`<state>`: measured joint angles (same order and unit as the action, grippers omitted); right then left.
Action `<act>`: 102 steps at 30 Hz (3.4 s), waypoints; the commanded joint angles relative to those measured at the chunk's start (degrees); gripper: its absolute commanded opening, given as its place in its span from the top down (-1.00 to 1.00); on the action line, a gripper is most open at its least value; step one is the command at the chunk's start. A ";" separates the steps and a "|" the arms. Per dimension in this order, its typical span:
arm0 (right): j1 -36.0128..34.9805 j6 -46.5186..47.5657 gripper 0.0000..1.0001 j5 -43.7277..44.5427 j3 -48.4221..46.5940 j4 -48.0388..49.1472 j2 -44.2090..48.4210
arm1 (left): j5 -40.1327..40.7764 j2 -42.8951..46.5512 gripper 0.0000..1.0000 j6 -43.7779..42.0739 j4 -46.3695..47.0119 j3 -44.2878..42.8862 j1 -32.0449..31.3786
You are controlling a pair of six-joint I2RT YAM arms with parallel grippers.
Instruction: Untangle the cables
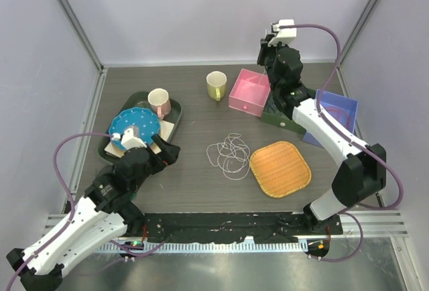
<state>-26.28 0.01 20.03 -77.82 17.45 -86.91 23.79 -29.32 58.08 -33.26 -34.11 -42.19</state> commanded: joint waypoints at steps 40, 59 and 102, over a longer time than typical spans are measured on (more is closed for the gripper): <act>-1.83 -4.50 -0.85 -8.79 9.51 -10.40 -3.89 | -5.33 -11.98 -1.00 -2.18 11.45 2.55 0.27; -16.17 -15.14 -0.68 -21.44 48.90 -9.98 24.41 | -25.70 -47.04 -1.00 -11.76 29.83 -10.95 2.29; -10.47 -29.54 0.99 27.85 42.84 -36.34 46.84 | -3.86 -40.74 1.00 -12.21 10.59 -8.79 15.03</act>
<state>-40.05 -25.41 37.47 -31.77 -12.51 -41.41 10.20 -76.07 46.02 -16.97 -44.40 -28.32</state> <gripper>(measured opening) 0.036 0.020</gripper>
